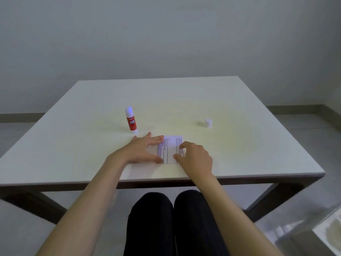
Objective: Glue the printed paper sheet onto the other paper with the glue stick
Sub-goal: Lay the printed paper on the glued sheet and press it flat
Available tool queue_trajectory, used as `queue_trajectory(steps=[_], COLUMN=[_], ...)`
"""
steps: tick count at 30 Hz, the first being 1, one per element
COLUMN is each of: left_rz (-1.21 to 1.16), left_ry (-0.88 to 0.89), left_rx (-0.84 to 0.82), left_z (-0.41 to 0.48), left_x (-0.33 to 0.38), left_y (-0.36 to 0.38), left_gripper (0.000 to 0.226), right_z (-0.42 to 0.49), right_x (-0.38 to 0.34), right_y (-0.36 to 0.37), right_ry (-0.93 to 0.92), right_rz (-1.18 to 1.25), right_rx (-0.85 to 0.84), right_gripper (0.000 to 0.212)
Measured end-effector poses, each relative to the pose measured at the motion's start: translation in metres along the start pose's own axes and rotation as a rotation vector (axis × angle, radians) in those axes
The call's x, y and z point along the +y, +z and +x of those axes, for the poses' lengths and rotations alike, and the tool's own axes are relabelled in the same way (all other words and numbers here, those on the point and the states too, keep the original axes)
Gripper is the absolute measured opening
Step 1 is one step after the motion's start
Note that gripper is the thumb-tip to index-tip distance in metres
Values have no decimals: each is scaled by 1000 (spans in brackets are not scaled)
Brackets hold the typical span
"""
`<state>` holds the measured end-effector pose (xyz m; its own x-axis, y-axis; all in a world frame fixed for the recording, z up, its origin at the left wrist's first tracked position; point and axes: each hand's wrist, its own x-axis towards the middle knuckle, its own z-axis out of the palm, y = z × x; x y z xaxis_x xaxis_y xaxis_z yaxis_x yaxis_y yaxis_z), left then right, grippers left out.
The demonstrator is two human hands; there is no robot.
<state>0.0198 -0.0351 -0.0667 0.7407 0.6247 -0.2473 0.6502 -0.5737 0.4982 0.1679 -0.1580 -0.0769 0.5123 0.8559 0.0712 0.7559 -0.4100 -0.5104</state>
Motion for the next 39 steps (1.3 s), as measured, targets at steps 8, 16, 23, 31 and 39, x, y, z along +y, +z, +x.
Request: queue_trajectory(steps=[8,16,23,31,39], left_rz=[-15,31,22,76,53], left_ry=[45,57,25,9,22], left_rx=[25,40,43,12,26], left_z=[-1,-2,0,0,1], left_x=[-7,-10,-10,-8,-14], left_y=[11,15,18,15,16], left_gripper=[73,84,83,85,87], right_z=[-29,24,-1,44,-4], right_x=[-12,8,-2,4,15], right_y=[14,8,24,7,18], right_ry=[-425,-402,-544,-323,-529], right_rz=[-306,-461,-455,-523,-358], right_rx=[55,-277,-195,-283,-266], right_gripper=[63,66,88,77,80])
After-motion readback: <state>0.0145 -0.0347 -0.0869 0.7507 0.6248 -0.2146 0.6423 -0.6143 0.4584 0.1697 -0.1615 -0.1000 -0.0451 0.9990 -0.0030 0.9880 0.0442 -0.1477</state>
